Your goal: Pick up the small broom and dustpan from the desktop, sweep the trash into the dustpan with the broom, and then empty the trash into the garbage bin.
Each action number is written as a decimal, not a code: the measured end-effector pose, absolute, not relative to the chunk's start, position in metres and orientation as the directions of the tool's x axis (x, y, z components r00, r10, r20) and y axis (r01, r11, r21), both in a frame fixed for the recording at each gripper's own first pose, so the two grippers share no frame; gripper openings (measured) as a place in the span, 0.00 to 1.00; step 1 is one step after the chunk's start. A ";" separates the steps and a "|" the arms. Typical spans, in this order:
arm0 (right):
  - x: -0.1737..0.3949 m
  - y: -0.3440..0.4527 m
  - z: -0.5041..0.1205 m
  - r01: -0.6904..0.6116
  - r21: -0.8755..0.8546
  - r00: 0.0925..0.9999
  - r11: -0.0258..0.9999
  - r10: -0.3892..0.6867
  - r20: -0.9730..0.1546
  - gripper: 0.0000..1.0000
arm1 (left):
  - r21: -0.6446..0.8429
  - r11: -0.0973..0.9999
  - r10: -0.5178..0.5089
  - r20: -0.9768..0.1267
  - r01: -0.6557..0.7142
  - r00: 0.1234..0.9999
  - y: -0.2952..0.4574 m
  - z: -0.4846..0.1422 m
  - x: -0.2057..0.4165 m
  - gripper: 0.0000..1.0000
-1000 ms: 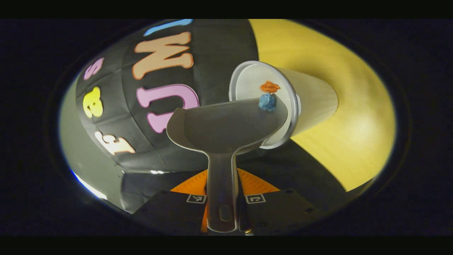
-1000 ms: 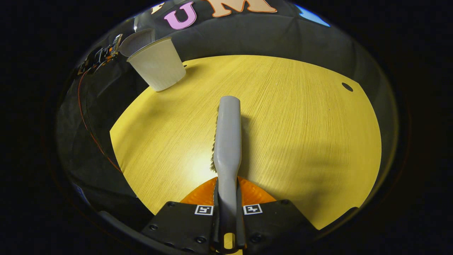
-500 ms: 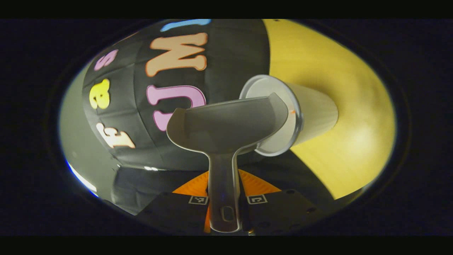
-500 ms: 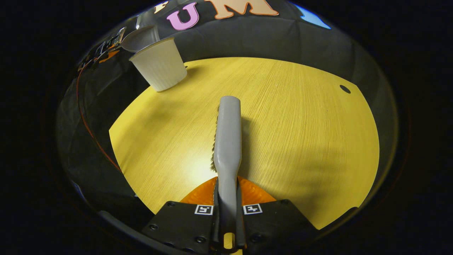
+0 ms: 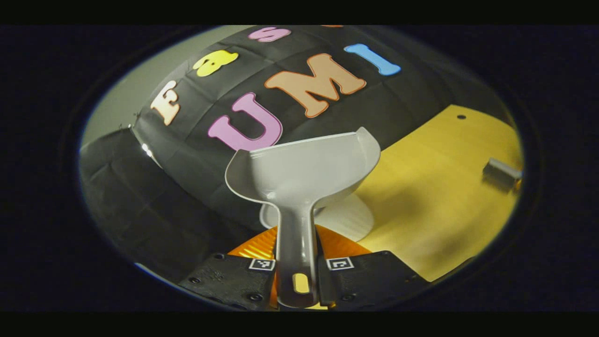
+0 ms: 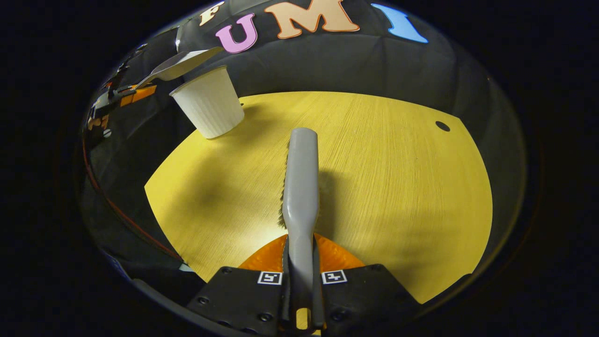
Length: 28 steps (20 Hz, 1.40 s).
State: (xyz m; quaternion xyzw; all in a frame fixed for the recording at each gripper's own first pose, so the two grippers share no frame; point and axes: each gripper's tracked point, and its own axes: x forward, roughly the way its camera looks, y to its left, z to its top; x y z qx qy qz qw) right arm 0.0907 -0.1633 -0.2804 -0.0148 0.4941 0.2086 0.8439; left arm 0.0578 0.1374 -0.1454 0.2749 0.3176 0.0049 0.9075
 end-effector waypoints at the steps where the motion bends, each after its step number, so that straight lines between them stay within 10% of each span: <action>1: 0.087 -0.162 -0.275 -0.353 0.175 0.440 0.919 0.328 -0.836 0.15 | 0.451 0.876 0.149 -0.588 0.170 0.795 0.118 -0.156 0.052 0.25; 11: 0.086 -0.157 -0.266 -0.241 0.057 0.540 0.969 0.183 -0.821 0.15 | 0.175 0.943 -0.057 -0.752 0.282 0.656 0.000 -0.272 -0.038 0.27; 28: 0.084 -0.154 -0.257 -0.191 -0.106 0.450 0.976 -0.009 -0.893 0.16 | 0.133 0.951 -0.003 -0.898 0.278 0.440 0.010 -0.355 -0.080 0.27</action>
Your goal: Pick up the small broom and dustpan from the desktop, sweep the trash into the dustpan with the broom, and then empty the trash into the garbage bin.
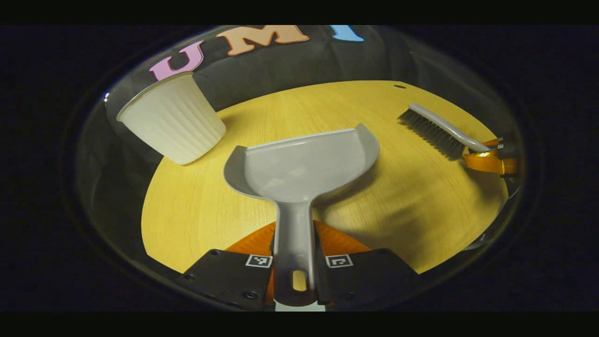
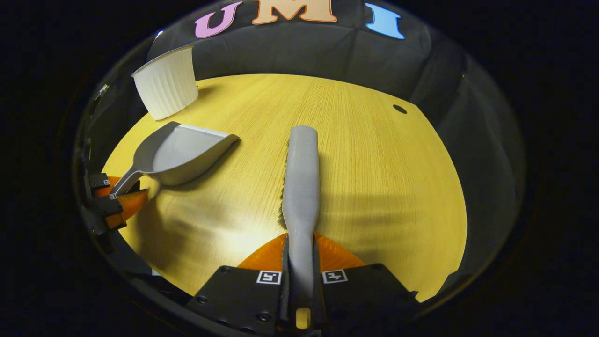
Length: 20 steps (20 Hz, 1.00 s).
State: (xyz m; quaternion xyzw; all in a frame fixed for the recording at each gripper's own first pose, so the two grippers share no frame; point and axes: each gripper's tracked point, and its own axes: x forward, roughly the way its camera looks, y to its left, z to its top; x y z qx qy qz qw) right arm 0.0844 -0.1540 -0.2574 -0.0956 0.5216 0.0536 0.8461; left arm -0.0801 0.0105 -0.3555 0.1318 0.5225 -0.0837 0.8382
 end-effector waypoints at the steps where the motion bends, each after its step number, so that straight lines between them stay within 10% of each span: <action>1: 0.081 -0.155 -0.259 -0.189 -0.109 0.444 0.976 -0.014 -0.896 0.16 | 0.136 0.951 -0.003 -0.893 0.278 0.449 0.009 -0.356 -0.079 0.28; 5: 0.082 -0.158 -0.250 -0.165 -0.117 0.449 0.979 -0.032 -0.893 0.25 | 0.151 0.955 0.001 -0.862 0.254 0.507 0.010 -0.339 -0.071 0.35; 9: 0.085 -0.159 -0.230 -0.166 -0.122 0.491 0.979 -0.025 -0.871 0.69 | 0.162 0.960 -0.010 -0.795 0.228 0.606 0.002 -0.302 -0.057 0.94; 12: 0.103 -0.155 -0.189 -0.134 -0.101 0.605 0.986 0.000 -0.796 0.94 | 0.204 0.967 0.027 -0.674 0.152 0.738 0.008 -0.246 -0.032 0.94; 20: 0.161 -0.143 -0.036 -0.119 0.000 0.907 0.993 0.109 -0.407 0.93 | 0.153 0.988 0.048 -0.381 0.011 0.924 -0.013 -0.080 0.014 0.93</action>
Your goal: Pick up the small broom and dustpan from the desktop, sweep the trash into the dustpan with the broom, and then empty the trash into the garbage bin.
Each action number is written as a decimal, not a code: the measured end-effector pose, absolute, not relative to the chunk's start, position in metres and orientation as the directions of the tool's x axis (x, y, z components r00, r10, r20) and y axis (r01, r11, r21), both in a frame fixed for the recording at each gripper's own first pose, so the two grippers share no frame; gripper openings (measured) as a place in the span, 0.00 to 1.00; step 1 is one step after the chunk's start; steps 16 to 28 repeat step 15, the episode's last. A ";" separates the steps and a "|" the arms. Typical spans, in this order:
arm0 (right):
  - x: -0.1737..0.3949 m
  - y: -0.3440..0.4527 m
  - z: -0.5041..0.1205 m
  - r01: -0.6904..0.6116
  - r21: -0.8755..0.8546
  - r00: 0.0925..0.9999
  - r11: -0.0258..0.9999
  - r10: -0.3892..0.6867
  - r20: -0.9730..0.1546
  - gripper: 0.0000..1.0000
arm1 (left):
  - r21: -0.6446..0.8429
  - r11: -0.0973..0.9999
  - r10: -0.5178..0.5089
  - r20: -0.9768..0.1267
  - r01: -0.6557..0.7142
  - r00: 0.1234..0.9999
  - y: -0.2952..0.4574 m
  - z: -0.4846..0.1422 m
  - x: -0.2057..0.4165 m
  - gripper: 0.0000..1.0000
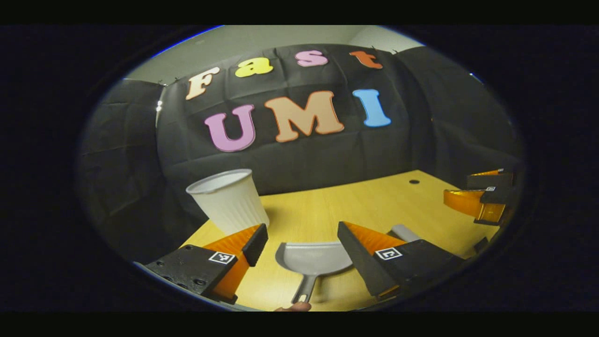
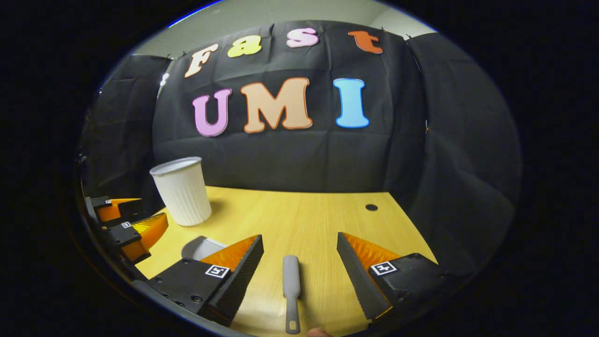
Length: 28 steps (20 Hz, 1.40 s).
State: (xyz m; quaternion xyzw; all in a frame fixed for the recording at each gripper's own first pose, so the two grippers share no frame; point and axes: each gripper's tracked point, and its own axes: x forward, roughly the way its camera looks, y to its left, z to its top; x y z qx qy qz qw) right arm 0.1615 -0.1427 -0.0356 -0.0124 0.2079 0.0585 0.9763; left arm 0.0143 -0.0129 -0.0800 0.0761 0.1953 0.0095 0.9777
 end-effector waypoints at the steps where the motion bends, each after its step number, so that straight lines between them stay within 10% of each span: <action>1: 0.161 -0.144 -0.026 -0.124 0.002 0.911 0.992 0.114 -0.395 0.92 | 0.148 0.989 0.055 -0.351 -0.003 0.935 -0.011 -0.063 0.018 0.92; 13: 0.146 -0.126 0.104 -0.028 -0.004 0.995 1.000 0.028 -0.093 0.93 | 0.063 0.997 -0.039 -0.123 0.047 0.992 -0.007 0.030 0.023 0.92; 28: 0.143 -0.126 0.110 -0.017 -0.014 0.997 1.000 0.016 -0.079 0.93 | 0.052 0.997 -0.050 -0.123 0.056 0.991 -0.007 0.031 0.024 0.84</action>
